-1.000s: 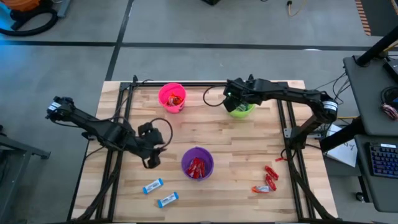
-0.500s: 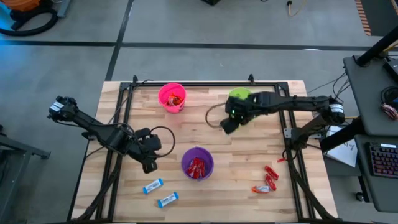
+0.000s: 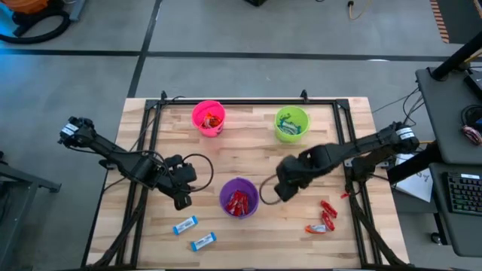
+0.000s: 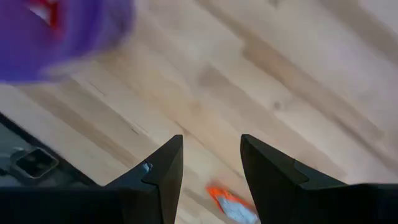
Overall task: Sort candy
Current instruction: Put the red chocolate into the violet bucket
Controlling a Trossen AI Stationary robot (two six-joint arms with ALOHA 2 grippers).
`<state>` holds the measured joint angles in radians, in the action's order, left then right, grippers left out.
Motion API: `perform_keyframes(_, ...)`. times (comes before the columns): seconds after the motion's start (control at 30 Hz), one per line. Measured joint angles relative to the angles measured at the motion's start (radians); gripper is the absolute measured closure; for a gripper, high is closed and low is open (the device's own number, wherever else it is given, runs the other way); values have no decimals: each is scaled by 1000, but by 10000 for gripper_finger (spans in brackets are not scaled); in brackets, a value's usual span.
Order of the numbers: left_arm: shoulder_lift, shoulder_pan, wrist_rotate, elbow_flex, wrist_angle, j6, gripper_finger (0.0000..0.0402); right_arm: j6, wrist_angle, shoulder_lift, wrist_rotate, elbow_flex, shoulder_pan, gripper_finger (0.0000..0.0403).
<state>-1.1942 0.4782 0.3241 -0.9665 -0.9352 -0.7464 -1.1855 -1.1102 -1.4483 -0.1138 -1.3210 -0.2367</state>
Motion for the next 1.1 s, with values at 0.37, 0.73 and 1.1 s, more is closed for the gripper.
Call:
perform_keyframes(0.37, 0, 0, 7, 0, 2, -3, 285, -224, -37, -6, -111, 270, -134, 250)
perform_keyframes(0.73, 0, 0, 35, 0, 11, -2, 285, -282, 106, -8, -229, 511, -176, 250)
perform_keyframes(1.1, 0, 0, 69, 0, 16, 4, 285, -289, 185, -7, -206, 556, -176, 301)
